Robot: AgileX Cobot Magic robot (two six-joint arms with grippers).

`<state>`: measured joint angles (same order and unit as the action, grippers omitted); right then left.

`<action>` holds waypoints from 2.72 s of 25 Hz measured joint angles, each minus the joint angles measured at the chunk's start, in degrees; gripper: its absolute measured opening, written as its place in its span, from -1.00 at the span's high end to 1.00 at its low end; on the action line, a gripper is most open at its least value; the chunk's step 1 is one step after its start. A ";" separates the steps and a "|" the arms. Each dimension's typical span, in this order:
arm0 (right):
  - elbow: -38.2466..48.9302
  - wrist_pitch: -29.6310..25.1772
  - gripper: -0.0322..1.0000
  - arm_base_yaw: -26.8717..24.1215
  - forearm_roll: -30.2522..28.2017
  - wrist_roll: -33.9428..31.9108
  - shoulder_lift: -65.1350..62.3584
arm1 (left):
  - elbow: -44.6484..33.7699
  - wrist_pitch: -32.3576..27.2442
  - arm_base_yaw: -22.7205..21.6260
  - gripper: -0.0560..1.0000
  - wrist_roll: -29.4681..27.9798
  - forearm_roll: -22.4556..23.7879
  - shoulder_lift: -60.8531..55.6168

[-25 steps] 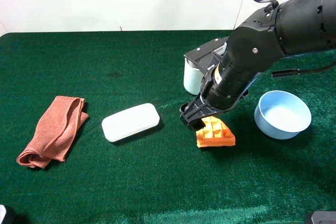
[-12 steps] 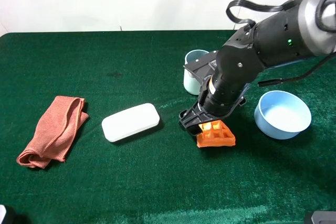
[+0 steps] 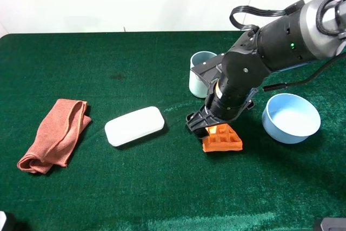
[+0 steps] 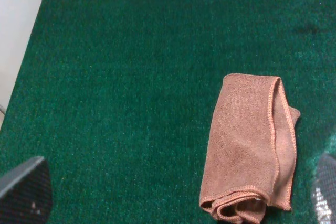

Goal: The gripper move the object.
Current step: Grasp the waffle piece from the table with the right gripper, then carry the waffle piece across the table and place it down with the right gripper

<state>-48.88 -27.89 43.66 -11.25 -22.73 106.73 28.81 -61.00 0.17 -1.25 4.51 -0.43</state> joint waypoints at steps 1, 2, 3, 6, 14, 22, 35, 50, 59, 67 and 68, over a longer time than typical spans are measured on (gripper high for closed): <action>0.00 -0.01 -0.41 0.00 0.00 -0.08 0.42 | 0.00 0.00 0.00 -0.99 0.00 0.00 0.00; 0.00 -0.01 -0.41 0.00 0.00 -0.13 0.87 | 0.00 0.00 0.00 -0.99 0.00 0.00 0.00; 0.00 -0.01 -0.41 0.00 0.00 -0.30 1.12 | 0.00 0.00 0.00 -0.99 0.00 0.00 0.00; 0.00 0.26 -0.41 0.00 0.00 -0.54 1.48 | 0.00 0.00 0.00 -0.99 0.00 0.00 0.00; 0.00 0.26 -0.41 0.00 0.00 -1.12 2.74 | 0.00 0.00 0.00 -0.99 0.00 0.00 0.00; 0.00 0.20 -0.41 0.00 0.41 -1.12 2.87 | 0.00 0.00 0.00 -0.99 0.00 0.00 0.00; 0.00 0.16 -0.02 0.00 0.91 -1.12 2.93 | 0.00 0.00 0.00 -0.99 0.00 0.00 0.00; 0.00 0.46 0.08 0.00 0.91 -1.12 2.93 | 0.00 0.00 0.00 -0.99 0.00 0.00 0.00; 0.00 0.63 0.08 0.00 0.91 -1.12 2.93 | 0.00 0.00 0.00 -0.99 0.00 0.00 0.00; 0.00 0.63 0.08 0.00 0.91 -1.12 2.82 | 0.00 0.00 0.00 -0.99 0.00 0.00 0.00; 0.00 0.63 0.08 0.00 0.91 -1.12 2.57 | 0.00 0.00 0.00 -0.99 0.00 0.00 0.00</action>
<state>-48.88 -27.26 43.66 -10.34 -23.85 109.30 28.81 -61.00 0.17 -1.25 4.51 -0.43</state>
